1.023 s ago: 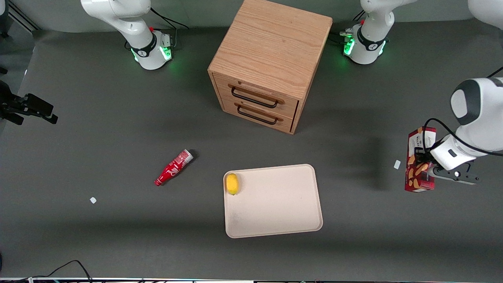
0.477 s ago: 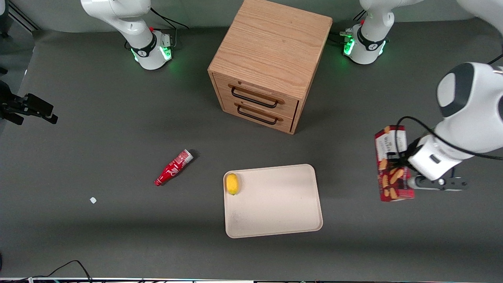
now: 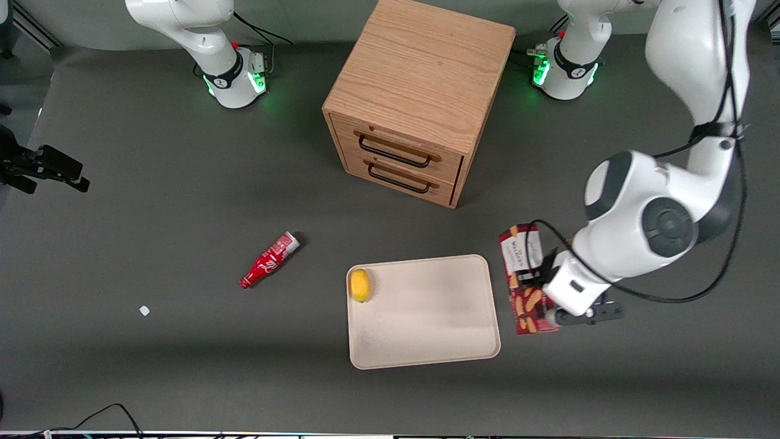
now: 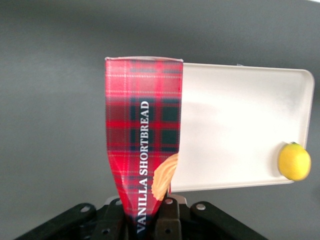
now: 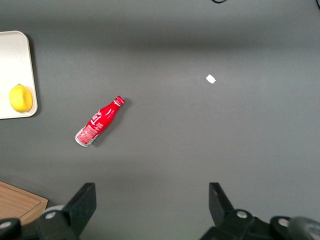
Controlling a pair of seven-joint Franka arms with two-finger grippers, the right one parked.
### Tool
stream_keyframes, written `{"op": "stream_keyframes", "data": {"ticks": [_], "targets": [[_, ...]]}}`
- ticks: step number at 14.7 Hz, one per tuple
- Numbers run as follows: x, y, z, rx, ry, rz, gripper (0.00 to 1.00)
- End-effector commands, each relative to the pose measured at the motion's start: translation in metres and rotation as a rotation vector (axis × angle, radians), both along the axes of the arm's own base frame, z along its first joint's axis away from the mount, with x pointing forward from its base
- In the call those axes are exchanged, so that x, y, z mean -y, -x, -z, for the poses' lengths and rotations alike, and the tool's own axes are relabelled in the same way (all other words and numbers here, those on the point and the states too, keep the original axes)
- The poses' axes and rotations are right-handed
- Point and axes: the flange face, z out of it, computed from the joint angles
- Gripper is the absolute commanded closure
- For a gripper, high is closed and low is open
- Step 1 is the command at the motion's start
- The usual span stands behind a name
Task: Place red cookie box on tray
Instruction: 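Carry the held box over the white tray beside the yellow ball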
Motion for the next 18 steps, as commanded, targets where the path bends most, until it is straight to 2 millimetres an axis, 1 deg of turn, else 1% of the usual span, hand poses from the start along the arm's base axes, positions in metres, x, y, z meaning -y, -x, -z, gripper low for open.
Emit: {"op": "stream_keyframes", "data": {"ticks": [1,2,3,4,5,10,12,15,18], "targets": [[0.029,-0.005,0.035,0.012,-0.081,-0.042,1.00],[0.041,-0.004,0.049,0.017,-0.077,-0.061,1.00],[0.047,-0.004,0.059,0.035,-0.070,-0.063,1.00],[0.048,-0.004,0.077,0.034,-0.073,-0.056,1.00],[0.048,-0.005,0.089,0.029,-0.070,-0.057,1.00],[0.056,0.000,0.135,0.035,-0.046,-0.056,1.00],[0.061,0.004,0.145,0.033,-0.063,-0.038,1.00],[0.062,0.007,0.156,0.030,-0.082,-0.023,1.00],[0.060,0.006,0.162,0.047,-0.114,-0.035,1.00]]}}
